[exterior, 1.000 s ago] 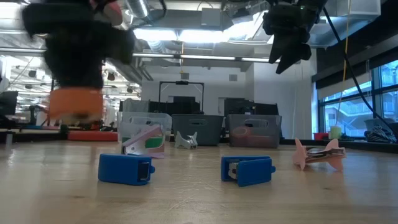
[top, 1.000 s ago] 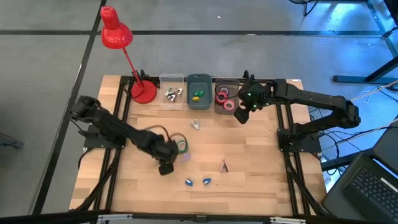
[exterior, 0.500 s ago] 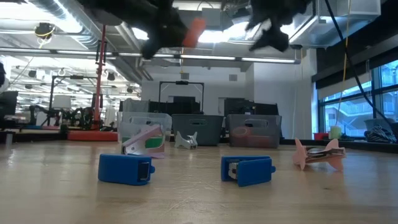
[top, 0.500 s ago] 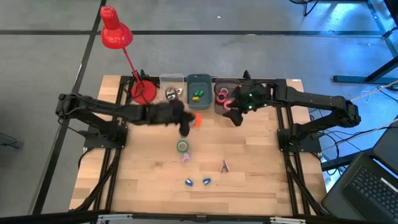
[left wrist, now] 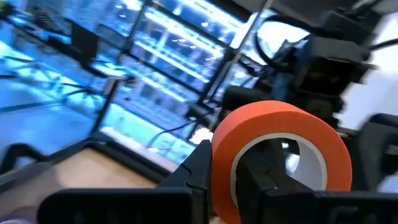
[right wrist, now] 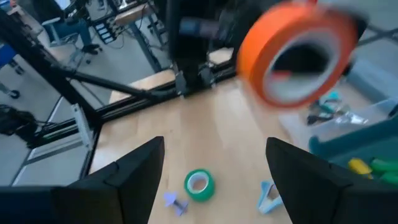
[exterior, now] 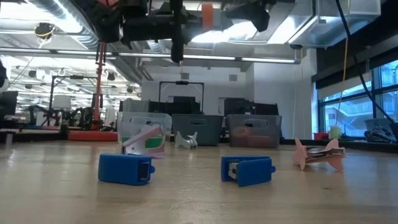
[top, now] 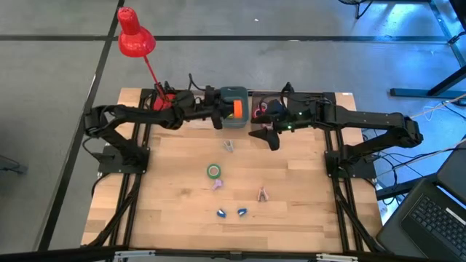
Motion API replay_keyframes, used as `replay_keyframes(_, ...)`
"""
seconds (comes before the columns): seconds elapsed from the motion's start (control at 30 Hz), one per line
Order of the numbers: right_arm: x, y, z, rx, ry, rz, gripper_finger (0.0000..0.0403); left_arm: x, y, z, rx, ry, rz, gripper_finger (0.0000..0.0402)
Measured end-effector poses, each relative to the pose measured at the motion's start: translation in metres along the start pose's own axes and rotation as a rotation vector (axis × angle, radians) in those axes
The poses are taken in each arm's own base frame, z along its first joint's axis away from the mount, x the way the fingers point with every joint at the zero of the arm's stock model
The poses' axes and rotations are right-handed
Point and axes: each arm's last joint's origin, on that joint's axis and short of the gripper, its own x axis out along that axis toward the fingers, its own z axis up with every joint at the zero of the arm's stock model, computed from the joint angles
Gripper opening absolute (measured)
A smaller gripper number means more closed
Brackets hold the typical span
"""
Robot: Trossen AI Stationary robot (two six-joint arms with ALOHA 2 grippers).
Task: Pick and place Stapler, Stapler remover, tape
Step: Put the orange tape into the black bin
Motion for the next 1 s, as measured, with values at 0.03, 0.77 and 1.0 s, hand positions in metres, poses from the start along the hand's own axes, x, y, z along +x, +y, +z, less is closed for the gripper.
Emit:
replay_keyframes(0.03, 0.000, 0.000, 0.001, -0.007, -0.013, -0.008, 0.0285, 0.001, 0.001, -0.002, -0.003, 0.007, -0.014, 0.0031)
replay_keyframes(0.77, 0.009, -0.001, 0.013, -0.021, -0.162, -0.039, 0.0285, 0.012, -0.003, 0.007, 0.025, -0.037, -0.058, 0.0031)
replay_keyframes(1.0, 0.015, 0.000, 0.016, -0.019, -0.200, -0.013, 0.0284, 0.016, -0.003, 0.009, 0.038, -0.006, -0.046, 0.0031)
